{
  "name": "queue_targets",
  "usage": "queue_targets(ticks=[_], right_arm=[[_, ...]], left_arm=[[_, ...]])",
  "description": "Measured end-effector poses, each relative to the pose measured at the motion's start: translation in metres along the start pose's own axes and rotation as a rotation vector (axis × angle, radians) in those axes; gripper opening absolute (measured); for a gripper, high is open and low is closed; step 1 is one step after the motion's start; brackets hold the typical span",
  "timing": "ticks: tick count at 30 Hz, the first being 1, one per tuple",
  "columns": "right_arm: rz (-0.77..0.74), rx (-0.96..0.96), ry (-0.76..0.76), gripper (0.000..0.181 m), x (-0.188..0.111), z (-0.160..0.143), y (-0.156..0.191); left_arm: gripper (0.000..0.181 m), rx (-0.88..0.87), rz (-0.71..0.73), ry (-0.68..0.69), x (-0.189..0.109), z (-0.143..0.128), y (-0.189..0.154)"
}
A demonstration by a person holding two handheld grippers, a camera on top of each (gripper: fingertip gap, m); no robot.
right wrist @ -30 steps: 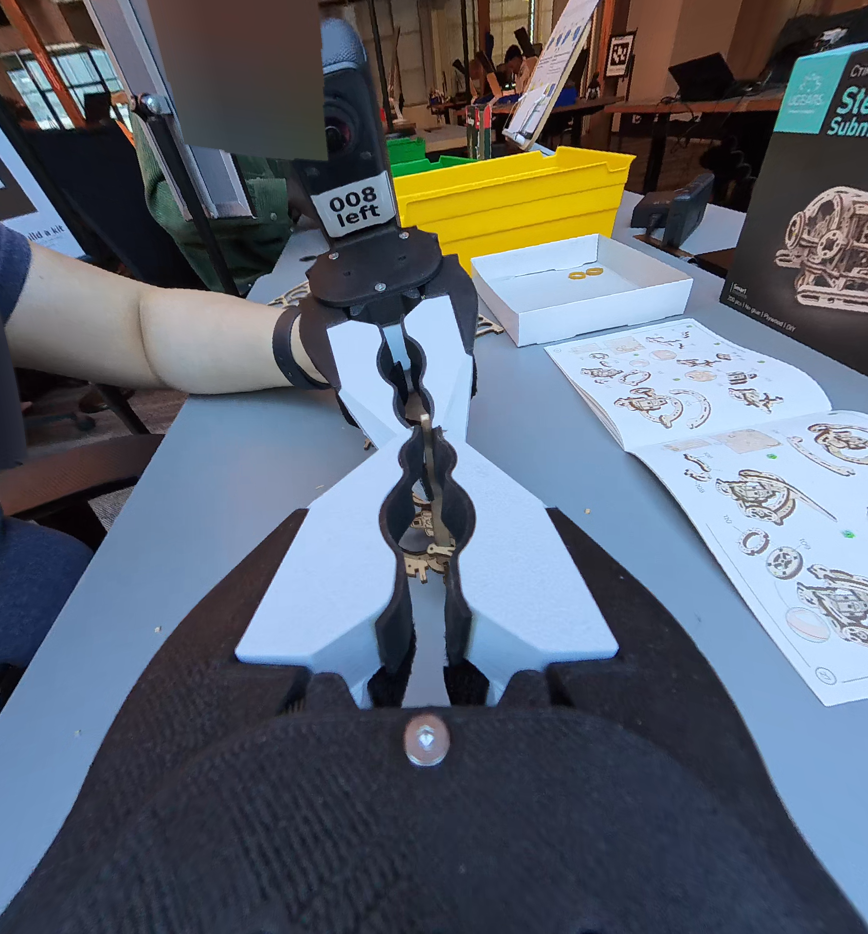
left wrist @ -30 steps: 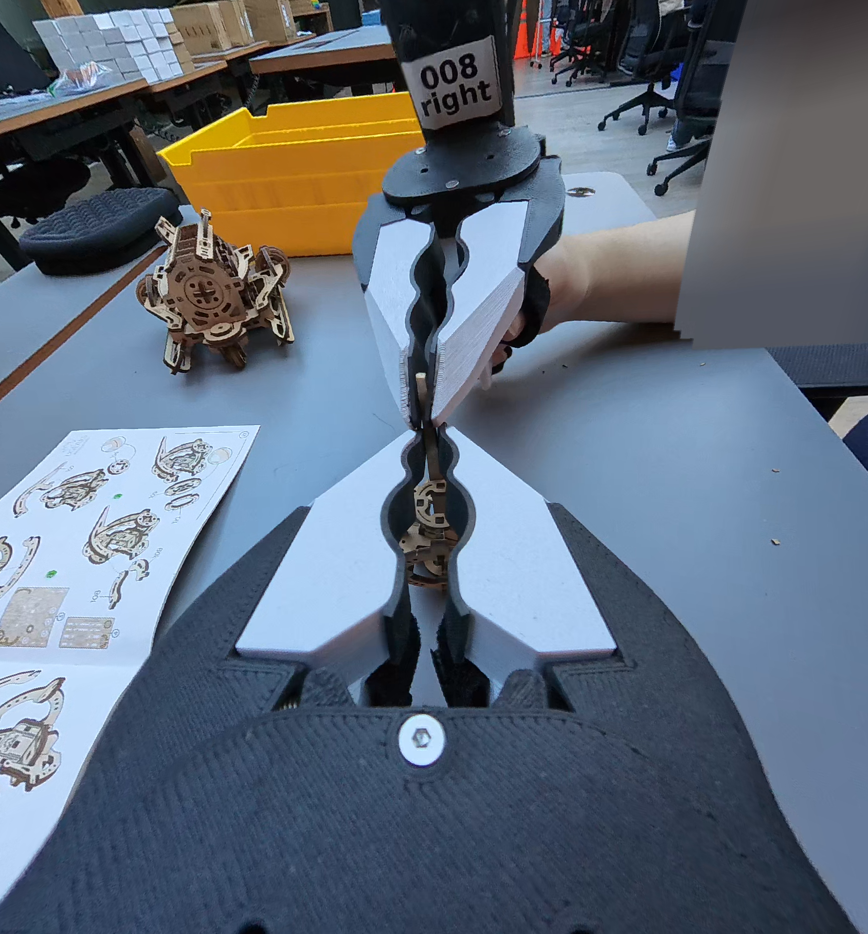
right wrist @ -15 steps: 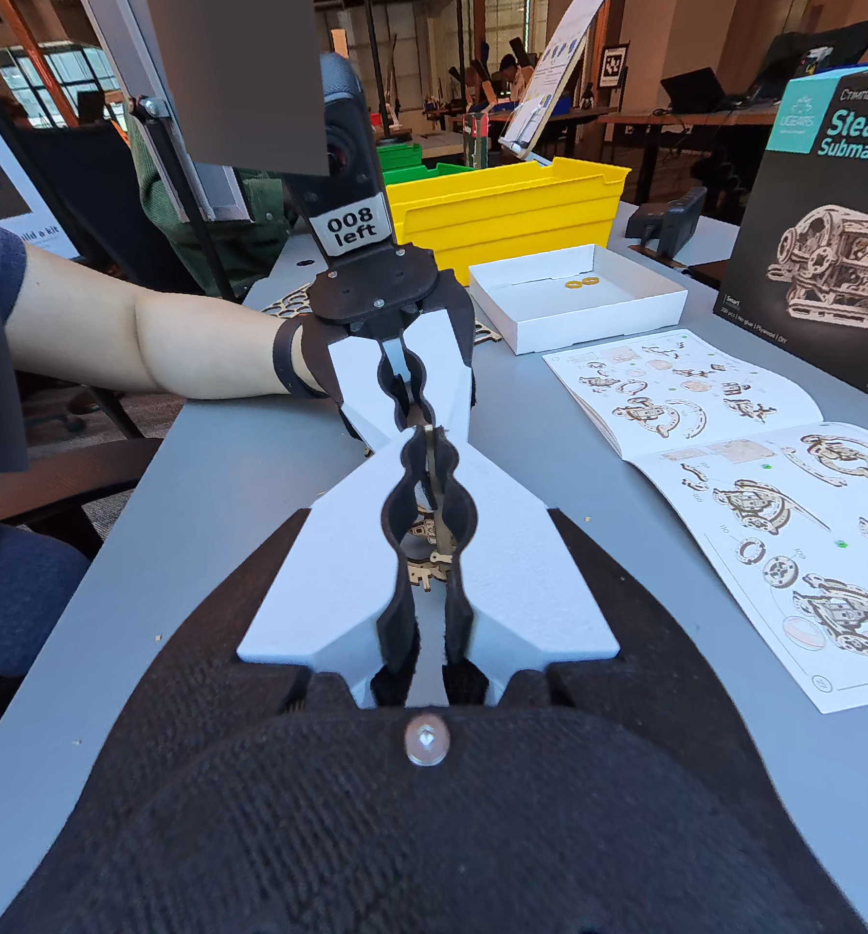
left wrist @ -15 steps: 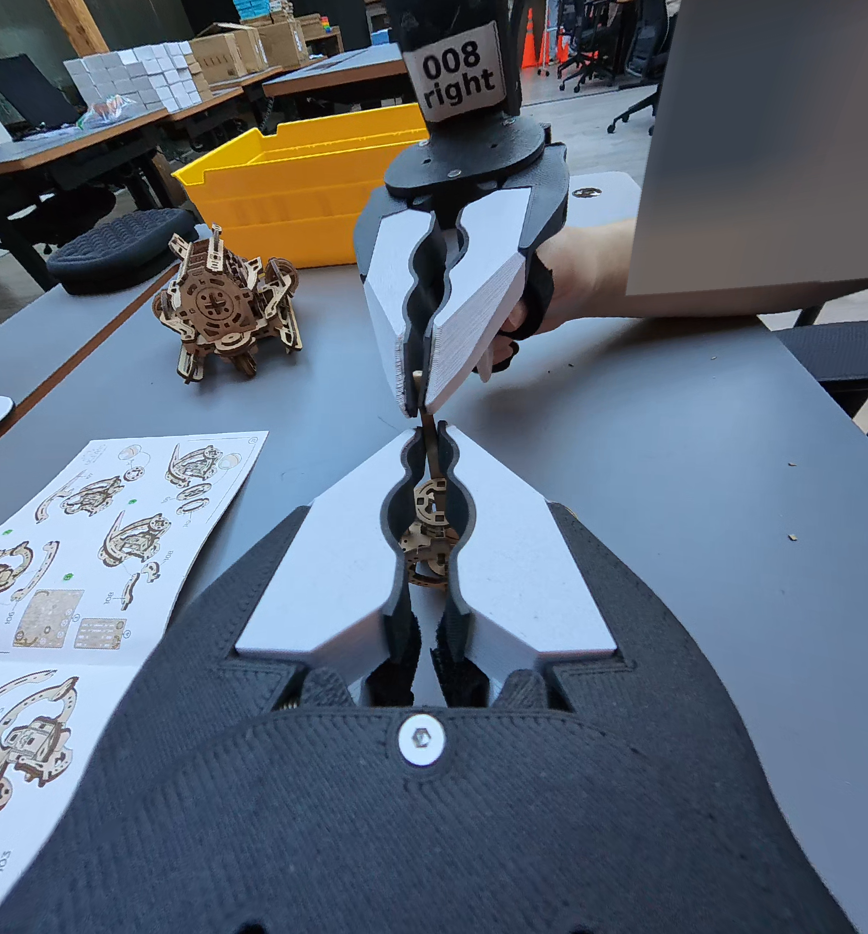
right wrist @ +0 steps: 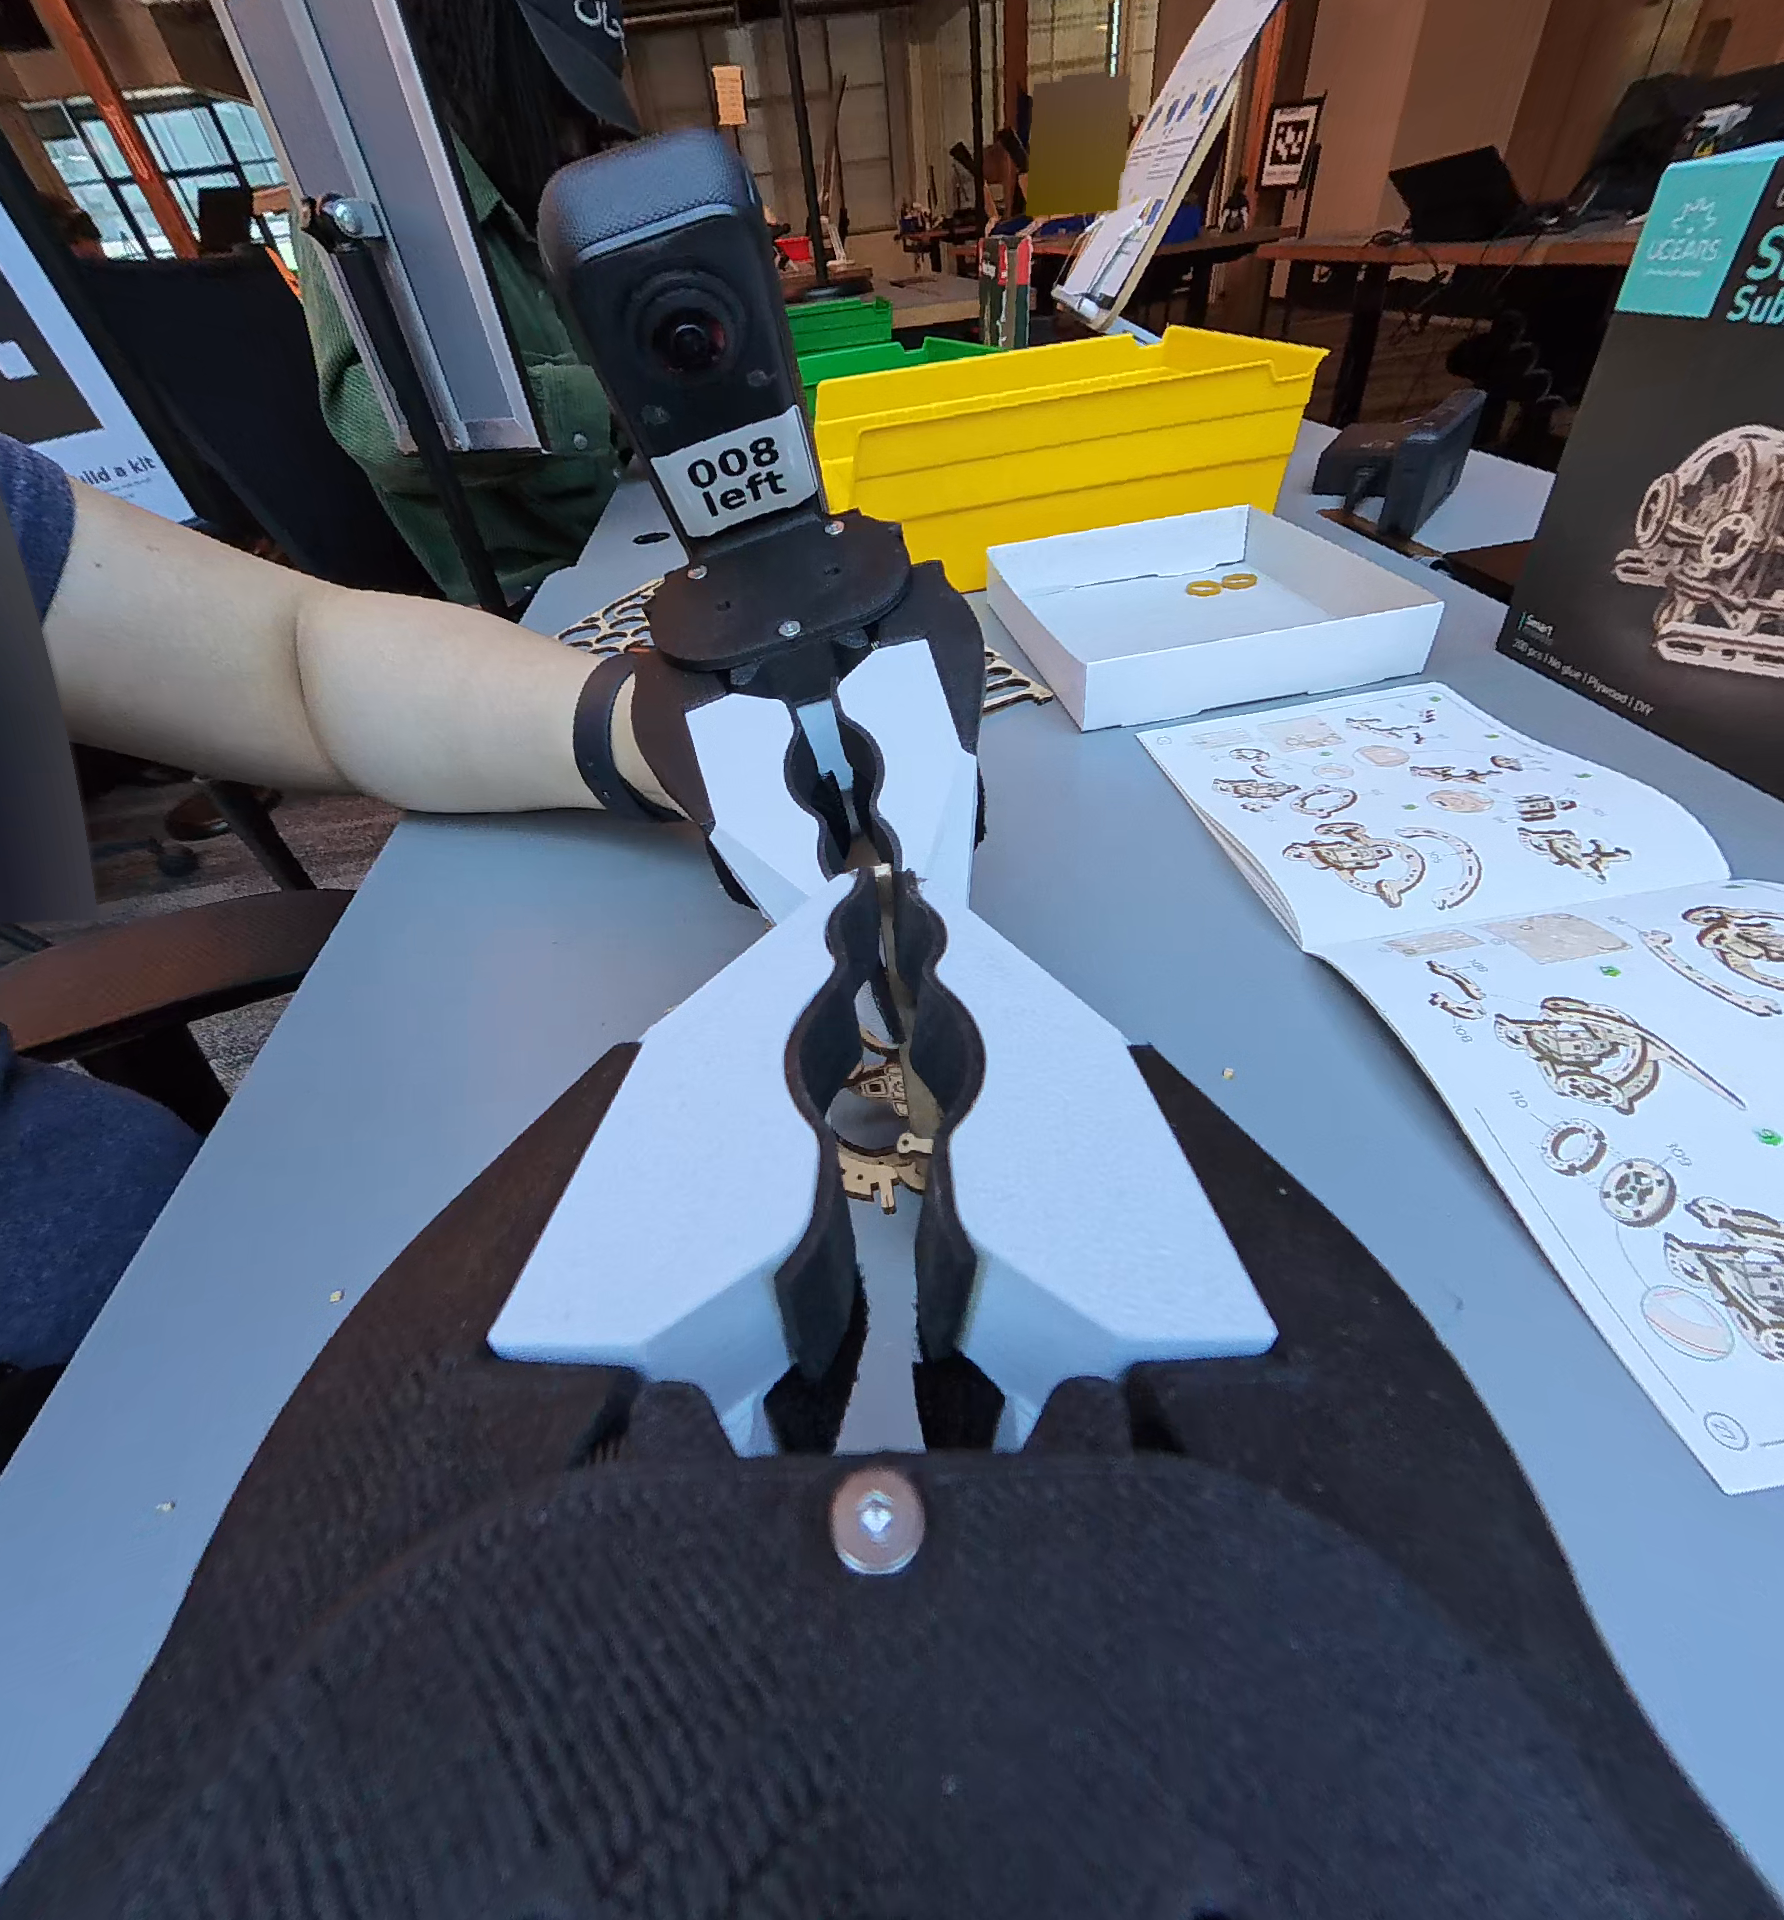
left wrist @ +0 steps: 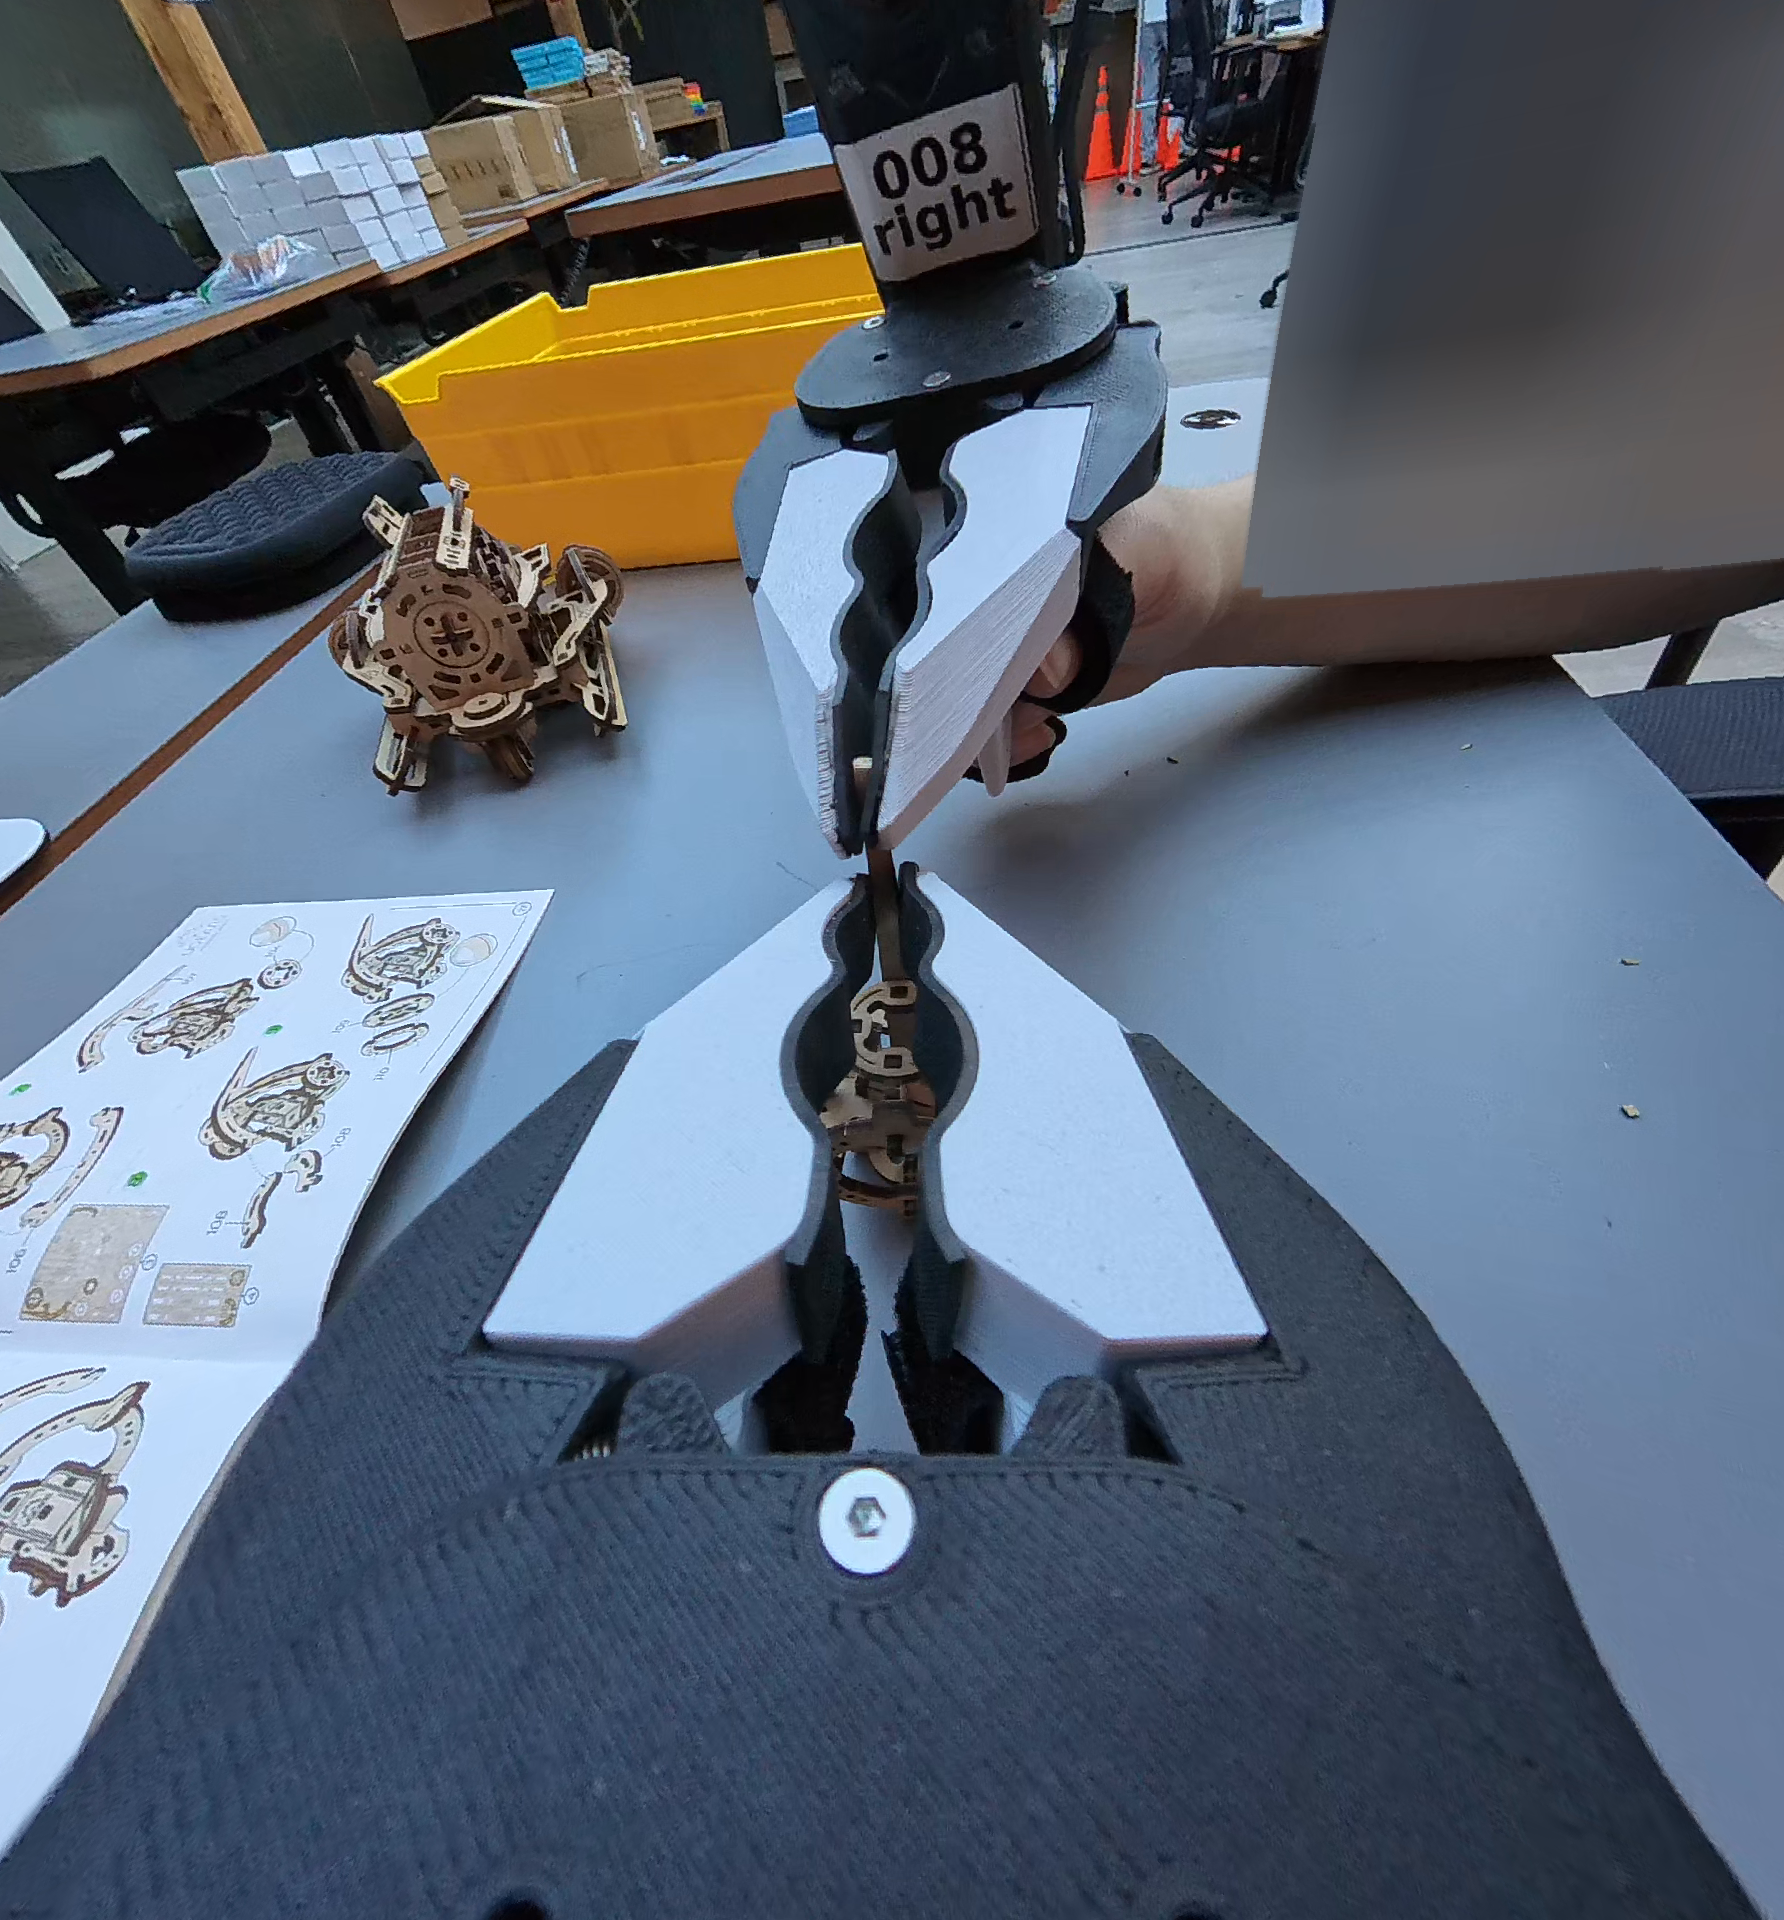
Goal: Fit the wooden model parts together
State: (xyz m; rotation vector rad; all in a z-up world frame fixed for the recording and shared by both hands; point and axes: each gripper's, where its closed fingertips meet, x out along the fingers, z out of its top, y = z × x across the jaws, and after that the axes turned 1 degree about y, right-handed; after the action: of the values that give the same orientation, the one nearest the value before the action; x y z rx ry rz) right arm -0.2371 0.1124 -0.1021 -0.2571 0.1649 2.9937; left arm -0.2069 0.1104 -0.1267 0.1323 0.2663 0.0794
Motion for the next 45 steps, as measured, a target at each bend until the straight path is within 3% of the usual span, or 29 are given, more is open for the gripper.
queue_targets(ticks=[19,29,45], right_arm=[[0.001,0.034,-0.027,0.002,-0.002,0.001,-0.002],[0.009,0.059,-0.034,0.002,-0.003,0.002,-0.006],[0.018,0.075,-0.035,0.002,-0.005,0.002,-0.006]], left_arm=[[0.002,-0.069,-0.016,0.000,0.001,0.002,0.001],[0.012,-0.119,-0.041,-0.067,-0.022,0.017,0.011],[0.007,-0.012,-0.019,0.050,0.000,0.009,0.006]])
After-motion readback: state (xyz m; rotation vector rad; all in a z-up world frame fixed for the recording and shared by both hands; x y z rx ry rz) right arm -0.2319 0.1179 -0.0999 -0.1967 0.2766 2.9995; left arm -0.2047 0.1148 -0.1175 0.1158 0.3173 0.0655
